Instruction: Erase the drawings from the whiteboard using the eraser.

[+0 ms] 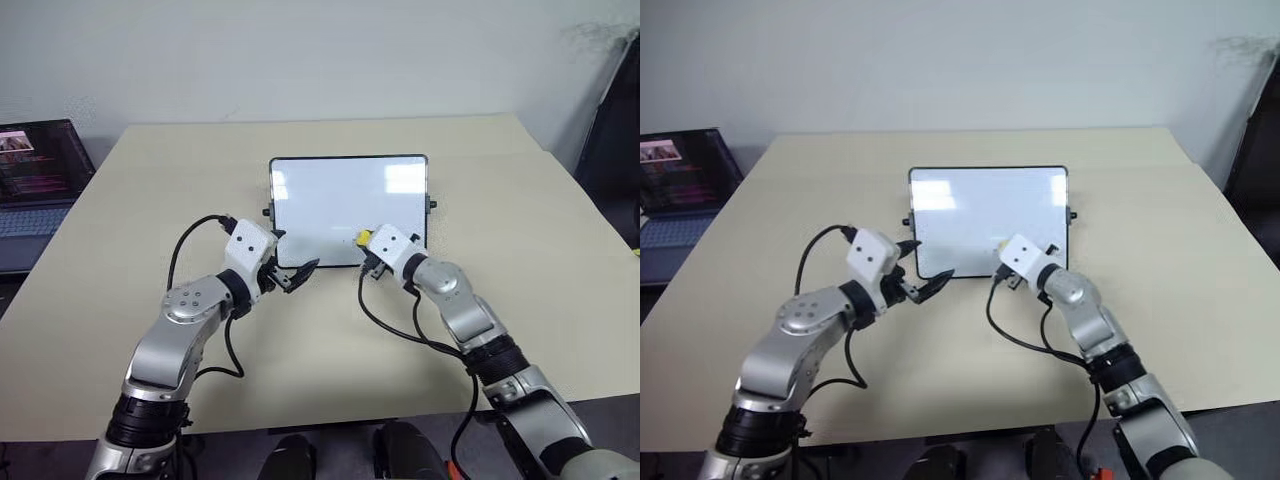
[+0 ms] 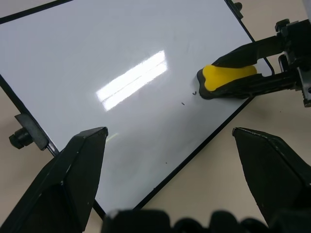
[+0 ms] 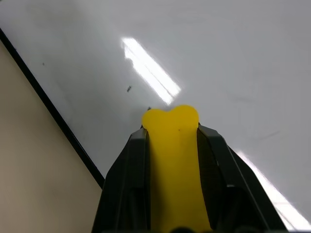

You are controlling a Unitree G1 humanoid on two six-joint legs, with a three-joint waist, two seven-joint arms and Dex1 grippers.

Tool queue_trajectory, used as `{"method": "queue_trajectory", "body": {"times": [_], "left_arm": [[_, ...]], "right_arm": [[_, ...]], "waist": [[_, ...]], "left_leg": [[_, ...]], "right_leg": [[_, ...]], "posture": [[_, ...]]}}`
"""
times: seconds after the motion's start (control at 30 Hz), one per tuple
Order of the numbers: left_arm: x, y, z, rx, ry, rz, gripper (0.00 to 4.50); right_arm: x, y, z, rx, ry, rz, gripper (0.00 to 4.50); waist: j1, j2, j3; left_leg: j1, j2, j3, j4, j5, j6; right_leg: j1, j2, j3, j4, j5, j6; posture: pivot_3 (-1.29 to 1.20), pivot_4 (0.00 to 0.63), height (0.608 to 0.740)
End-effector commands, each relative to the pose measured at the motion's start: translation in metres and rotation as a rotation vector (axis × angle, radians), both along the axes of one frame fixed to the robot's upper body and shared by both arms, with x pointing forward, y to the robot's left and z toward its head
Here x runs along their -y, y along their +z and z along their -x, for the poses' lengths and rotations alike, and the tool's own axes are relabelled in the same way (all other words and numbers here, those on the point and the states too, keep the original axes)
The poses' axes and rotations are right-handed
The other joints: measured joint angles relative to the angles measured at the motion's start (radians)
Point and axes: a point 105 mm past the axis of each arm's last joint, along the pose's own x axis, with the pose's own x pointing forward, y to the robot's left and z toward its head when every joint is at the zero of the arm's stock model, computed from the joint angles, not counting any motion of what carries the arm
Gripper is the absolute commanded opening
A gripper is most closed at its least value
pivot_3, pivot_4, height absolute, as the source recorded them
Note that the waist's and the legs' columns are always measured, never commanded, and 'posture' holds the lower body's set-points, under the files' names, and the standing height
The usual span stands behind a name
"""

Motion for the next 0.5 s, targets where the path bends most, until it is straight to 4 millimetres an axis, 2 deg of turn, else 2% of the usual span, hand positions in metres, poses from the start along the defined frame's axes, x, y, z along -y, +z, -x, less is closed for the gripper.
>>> {"method": "queue_trajectory", "body": {"times": [0.03,0.2,0.5], "left_arm": [[-0.003,0.015,0.004,0.063,0.007,0.004,4.50],[-0.003,0.014,0.004,0.062,0.015,0.007,4.50],[-0.006,0.015,0.002,0.068,0.029,0.007,4.50]], "right_arm": [[-0.001,-0.014,-0.005,-0.046,-0.015,0.047,1.00],[-0.010,-0.012,-0.008,-0.037,0.007,0.046,1.00],[-0.037,-0.004,-0.010,-0.019,0.057,0.018,1.00]], "waist": [[-0.002,0.000,0.000],[-0.003,0.000,0.000],[-0.009,0.001,0.000]], "left_leg": [[0.000,0.001,0.000,0.000,0.000,0.000],[0.001,0.004,0.002,0.000,0.000,-0.001],[0.003,0.009,0.004,0.000,0.002,-0.003]], "right_leg": [[0.000,0.001,0.000,0.000,0.001,-0.001],[0.000,0.004,0.001,0.000,0.003,-0.003],[0.000,0.011,0.002,0.000,0.005,-0.006]], "posture": [[0.00,0.150,0.740],[0.00,0.150,0.740],[0.00,0.150,0.740]]}}
